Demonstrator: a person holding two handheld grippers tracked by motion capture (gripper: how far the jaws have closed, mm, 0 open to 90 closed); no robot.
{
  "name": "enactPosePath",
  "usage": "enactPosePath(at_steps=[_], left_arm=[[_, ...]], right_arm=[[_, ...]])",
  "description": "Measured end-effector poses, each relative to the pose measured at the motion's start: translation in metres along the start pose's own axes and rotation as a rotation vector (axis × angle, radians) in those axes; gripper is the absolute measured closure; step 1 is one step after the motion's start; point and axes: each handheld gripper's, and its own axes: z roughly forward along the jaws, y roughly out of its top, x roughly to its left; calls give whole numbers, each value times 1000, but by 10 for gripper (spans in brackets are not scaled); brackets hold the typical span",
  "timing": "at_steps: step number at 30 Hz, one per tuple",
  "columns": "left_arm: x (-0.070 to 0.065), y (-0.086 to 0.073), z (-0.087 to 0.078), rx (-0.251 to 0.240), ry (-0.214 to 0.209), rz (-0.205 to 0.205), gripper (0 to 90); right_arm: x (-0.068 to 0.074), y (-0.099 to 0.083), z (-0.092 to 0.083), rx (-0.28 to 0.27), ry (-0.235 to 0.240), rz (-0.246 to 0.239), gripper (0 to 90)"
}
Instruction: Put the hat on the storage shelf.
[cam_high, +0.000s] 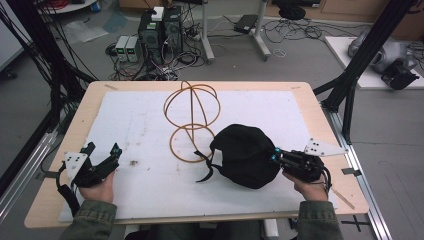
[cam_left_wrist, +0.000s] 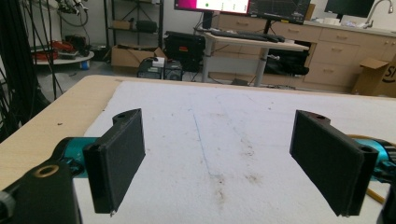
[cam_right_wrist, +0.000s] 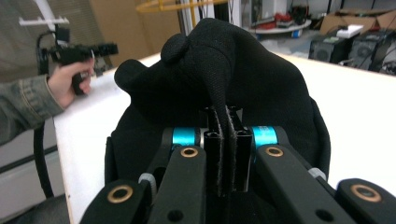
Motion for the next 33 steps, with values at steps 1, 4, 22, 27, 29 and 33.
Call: enactPosePath(at_steps=[1,4,22,27,29,33], left_arm=[[0,0,0,0,1,0,183],[0,0,0,1,0,0,183],[0,0,0,0,5,-4,183],[0,0,-2,-3,10,-13,183],[0,0,-3,-1,8,-15,184],[0,0,-4,2,5,-22,184]], right_arm=[[0,1,-2,-14,4,4,876],[-1,2,-7,-69,7,20,876],[7,20,-28,-391,-9,69,876],[11,22,-21,-436,-41,74,876],[13,24,-18,-454,-52,69,876],[16,30,-12,-479,-57,64,875]])
